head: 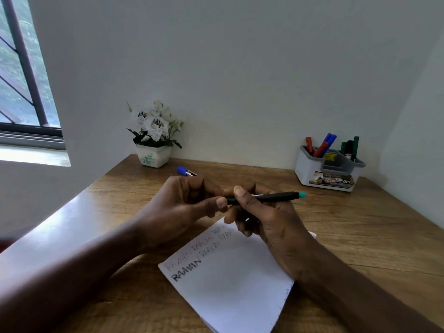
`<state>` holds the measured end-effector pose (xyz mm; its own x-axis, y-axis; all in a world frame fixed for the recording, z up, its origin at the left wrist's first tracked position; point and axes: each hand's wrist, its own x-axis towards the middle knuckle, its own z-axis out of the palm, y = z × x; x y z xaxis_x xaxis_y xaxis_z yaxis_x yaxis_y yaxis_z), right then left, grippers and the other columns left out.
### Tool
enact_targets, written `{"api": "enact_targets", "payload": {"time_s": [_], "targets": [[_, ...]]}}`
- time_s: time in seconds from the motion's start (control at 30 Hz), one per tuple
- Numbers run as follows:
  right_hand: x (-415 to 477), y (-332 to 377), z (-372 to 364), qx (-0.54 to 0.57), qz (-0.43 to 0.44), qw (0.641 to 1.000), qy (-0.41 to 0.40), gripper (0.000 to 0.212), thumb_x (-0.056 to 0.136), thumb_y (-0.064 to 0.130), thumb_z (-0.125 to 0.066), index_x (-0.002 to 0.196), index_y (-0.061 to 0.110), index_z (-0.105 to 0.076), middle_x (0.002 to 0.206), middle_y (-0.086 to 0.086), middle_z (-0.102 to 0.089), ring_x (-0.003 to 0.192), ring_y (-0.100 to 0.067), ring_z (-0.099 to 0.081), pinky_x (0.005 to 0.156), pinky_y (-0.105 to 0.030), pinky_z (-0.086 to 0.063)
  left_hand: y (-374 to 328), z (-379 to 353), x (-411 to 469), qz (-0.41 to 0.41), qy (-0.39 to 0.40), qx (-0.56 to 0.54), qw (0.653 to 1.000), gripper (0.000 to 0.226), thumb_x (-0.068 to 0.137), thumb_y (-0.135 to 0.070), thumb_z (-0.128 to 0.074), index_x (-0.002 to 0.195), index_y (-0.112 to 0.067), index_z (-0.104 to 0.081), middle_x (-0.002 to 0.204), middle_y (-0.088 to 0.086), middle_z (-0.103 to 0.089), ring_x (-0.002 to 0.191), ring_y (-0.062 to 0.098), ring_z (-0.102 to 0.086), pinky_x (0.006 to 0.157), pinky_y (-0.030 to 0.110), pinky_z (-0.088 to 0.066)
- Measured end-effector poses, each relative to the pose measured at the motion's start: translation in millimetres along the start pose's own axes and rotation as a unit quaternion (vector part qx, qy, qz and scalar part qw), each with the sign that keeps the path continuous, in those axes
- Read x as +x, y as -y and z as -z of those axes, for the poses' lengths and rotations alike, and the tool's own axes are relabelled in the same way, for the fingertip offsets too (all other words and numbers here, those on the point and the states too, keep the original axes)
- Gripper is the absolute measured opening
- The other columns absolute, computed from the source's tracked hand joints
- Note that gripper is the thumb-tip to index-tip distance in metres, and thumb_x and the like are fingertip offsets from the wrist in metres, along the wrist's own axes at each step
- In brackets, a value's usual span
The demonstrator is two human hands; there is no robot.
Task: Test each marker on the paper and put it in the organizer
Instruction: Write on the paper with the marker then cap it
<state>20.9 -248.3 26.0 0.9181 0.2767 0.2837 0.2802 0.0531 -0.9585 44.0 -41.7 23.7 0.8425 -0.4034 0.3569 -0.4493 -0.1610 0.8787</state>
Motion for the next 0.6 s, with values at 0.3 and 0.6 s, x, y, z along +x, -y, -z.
{"api": "enact_targets", "payload": {"time_s": [0.3, 0.6], "targets": [[1.4, 4.8, 26.3, -0.335, -0.016, 0.94, 0.058, 0.11, 0.058, 0.084, -0.069, 0.152, 0.048, -0.026, 0.151, 0.016, -0.046, 0.132, -0.002, -0.046, 0.101, -0.036, -0.051, 1.5, 11.8, 4.5, 0.071, 0.084, 0.397, 0.911, 0.077, 0.083, -0.077, -0.043, 0.149, -0.038, -0.04, 0.153, -0.01, -0.047, 0.136, 0.009, -0.046, 0.11, 0.041, -0.044], [10.2, 8.8, 43.9, -0.275, 0.127, 0.927, -0.22, 0.03, 0.097, 0.038, -0.062, 0.127, 0.038, -0.063, 0.113, 0.012, -0.068, 0.098, 0.006, -0.064, 0.074, -0.006, -0.049, 7.2, 8.1, 8.3, 0.076, 0.14, 0.452, 0.878, 0.072, 0.093, -0.07, -0.045, 0.155, -0.035, -0.032, 0.164, -0.01, -0.026, 0.148, 0.011, -0.028, 0.118, 0.037, -0.03]]}}
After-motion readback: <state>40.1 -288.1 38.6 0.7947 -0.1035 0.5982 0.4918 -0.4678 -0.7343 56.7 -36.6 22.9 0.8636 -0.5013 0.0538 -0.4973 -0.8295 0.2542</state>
